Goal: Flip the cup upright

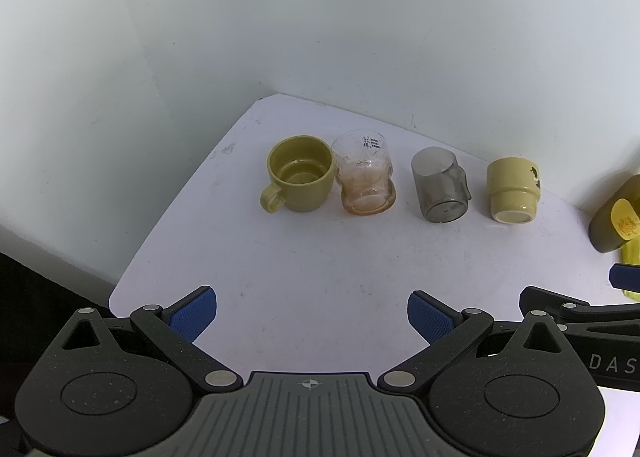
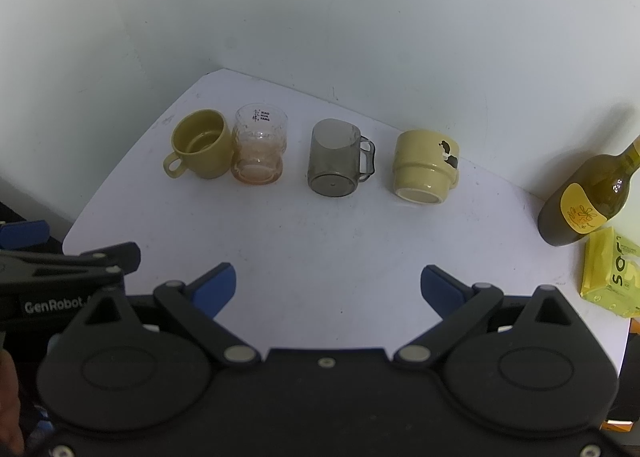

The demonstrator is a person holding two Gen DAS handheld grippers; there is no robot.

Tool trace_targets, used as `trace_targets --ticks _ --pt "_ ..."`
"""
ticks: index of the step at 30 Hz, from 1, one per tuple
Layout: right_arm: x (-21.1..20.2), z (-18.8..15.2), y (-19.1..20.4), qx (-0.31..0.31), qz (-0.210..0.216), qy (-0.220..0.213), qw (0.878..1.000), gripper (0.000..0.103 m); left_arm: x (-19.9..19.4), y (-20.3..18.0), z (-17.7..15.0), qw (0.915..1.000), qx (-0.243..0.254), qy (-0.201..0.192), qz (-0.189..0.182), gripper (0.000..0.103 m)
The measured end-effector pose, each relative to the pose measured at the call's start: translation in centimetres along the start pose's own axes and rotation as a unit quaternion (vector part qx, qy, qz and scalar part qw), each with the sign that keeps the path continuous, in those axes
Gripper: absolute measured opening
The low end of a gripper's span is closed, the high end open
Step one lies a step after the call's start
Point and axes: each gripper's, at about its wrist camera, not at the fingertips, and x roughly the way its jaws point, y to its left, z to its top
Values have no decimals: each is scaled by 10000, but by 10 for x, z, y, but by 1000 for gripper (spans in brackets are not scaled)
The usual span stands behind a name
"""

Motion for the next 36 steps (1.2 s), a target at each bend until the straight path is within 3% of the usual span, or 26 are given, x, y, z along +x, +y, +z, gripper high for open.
trace_targets --ticks 32,34,36 --pt "7 0 -9 78 117 25 9999 100 -2 -4 -1 10000 -46 21 45 103" --pt "14 3 -15 103 179 -46 9998 101 -4 -3 -3 9999 -55 7 97 103" --pt "27 2 -20 -88 5 -417 9991 101 -4 2 -7 9998 -145 64 128 103"
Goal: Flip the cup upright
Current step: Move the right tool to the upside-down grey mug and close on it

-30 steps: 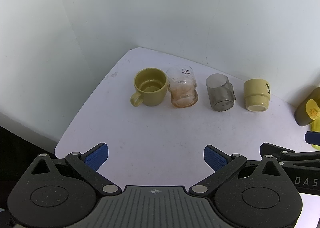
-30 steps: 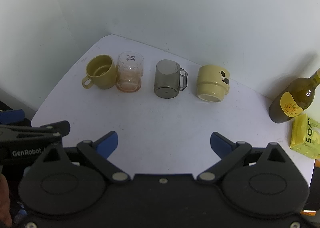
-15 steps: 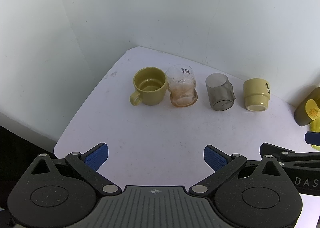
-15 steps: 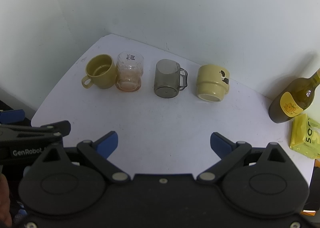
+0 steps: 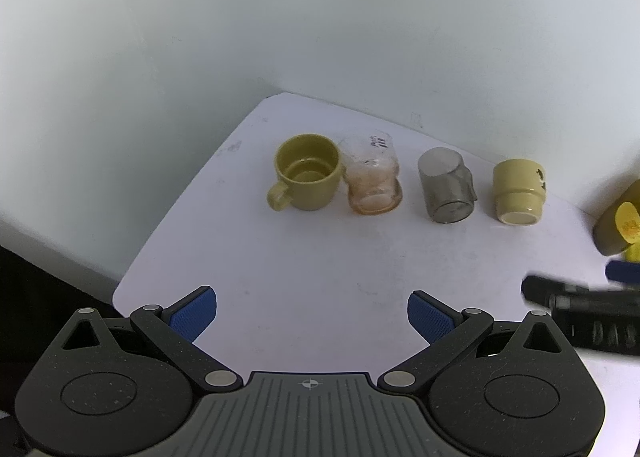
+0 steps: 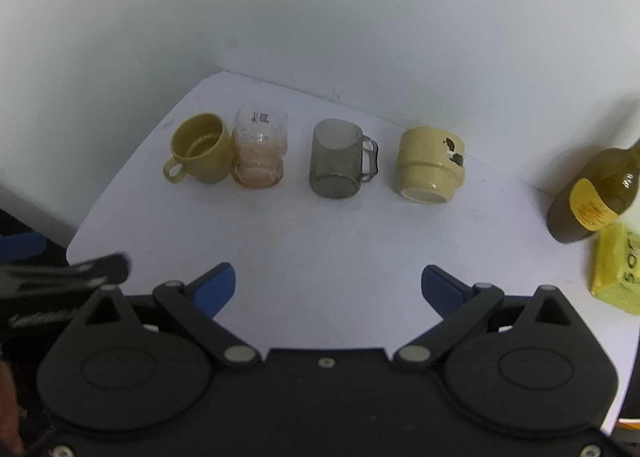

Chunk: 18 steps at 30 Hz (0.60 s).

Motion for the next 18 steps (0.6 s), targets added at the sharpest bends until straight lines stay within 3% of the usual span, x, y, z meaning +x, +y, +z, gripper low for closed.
trace_targets --ticks 2,4,5,8,11,15,18 --pt "18 -4 -2 -476 -167 -329 9982 101 0 6 -2 9999 -110 85 51 103" --pt "38 -4 -3 -807 -385 -220 9957 101 -2 14 -7 9994 -298 154 106 103" --pt "57 -1 -9 -893 -442 40 9950 100 -2 18 -8 9992 -350 170 134 103" --pt "88 12 -30 -546 -292 317 9976 99 -5 35 -16 9970 -681 215 284 103" --pt "119 27 -50 -197 -515 518 9971 94 -4 55 -25 9924 -1097 338 433 103" --pt "140 46 -62 -4 -861 375 9956 84 -7 80 -37 9868 -1443 378 635 103" --pt "141 58 -61 133 -646 238 9975 85 -9 93 -41 9829 -1652 388 712 103"
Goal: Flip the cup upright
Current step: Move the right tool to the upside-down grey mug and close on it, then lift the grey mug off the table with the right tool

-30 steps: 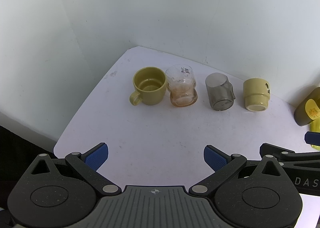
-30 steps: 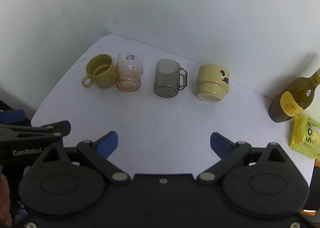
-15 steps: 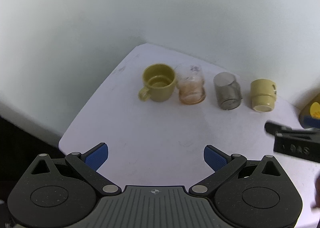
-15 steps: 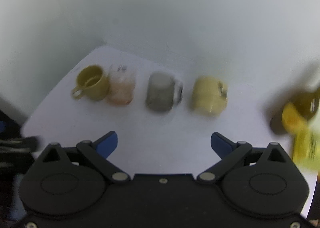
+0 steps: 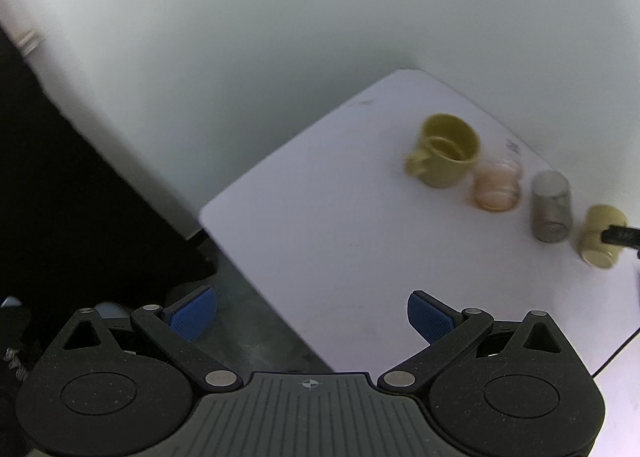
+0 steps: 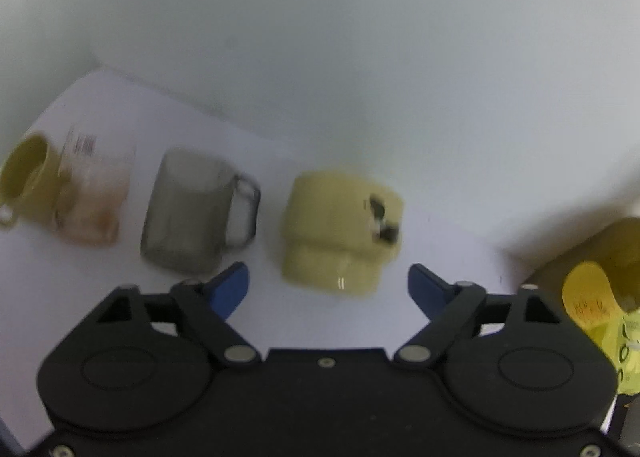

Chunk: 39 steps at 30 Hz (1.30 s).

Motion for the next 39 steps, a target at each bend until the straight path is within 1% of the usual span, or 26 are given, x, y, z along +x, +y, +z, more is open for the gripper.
trace_targets --ticks 2,4,5,6,9,11,12,16,17,18,19,24,29,30,35,39 --pt "2 7 12 97 485 -15 9988 87 2 13 2 10000 -82 6 15 103" --pt "11 6 26 38 645 25 9979 87 3 21 5 9999 -110 4 -1 103" --pt "20 5 37 -52 636 84 9979 84 3 25 7 9999 -106 -12 -12 103" --pt "22 6 38 -61 632 95 9979 80 2 27 9 10000 -71 -49 -10 103" --pt "39 2 62 -157 660 138 9976 79 1 36 17 9999 -56 -107 2 103" --pt "50 -2 74 -304 493 187 9981 78 3 39 21 9999 -73 -94 15 103" --pt "55 -4 77 -305 415 249 9984 77 4 42 23 9999 -61 -93 21 103" --pt "61 -3 76 -50 382 399 9985 75 2 45 28 9999 -28 -130 21 103" --pt "63 -4 75 -26 323 438 9985 73 1 45 28 9999 -12 -137 11 103" --pt "64 -4 75 -22 299 458 9985 68 1 45 29 9999 9 -140 -1 103" --pt "65 -6 73 -23 266 500 9984 68 2 44 30 9999 35 -147 -15 103" --pt "55 -13 69 -7 299 466 9985 67 0 39 31 9996 142 -208 -99 103" --pt "46 -27 63 -113 254 542 9981 67 -2 32 28 9994 180 -235 -170 103" --pt "47 -30 74 -147 245 567 9980 67 -4 32 26 9994 177 -245 -189 103" --pt "37 -45 82 -280 213 539 9979 68 -3 29 22 9993 162 -266 -221 103" --pt "28 -59 85 -220 207 561 9980 68 -5 28 18 9991 181 -286 -262 103"
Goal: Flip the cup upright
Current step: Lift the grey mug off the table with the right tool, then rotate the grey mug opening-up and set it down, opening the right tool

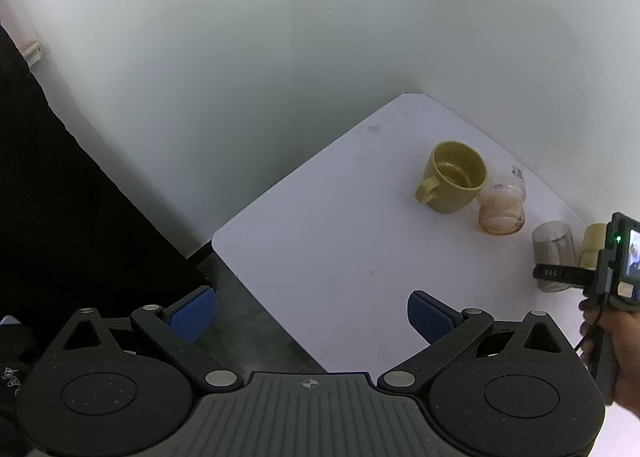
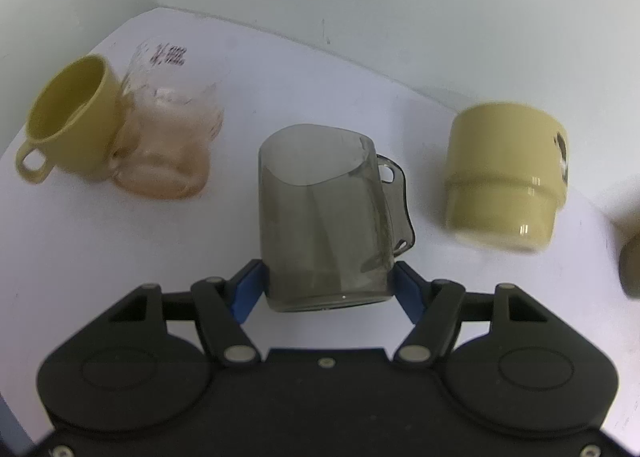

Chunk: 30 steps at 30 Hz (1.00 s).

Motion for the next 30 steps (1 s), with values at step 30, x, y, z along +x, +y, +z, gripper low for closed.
trace_targets --ticks 30 --pt "-59 -77 -1 1034 690 806 9890 66 28 -67 -28 9909 1115 320 -678 103"
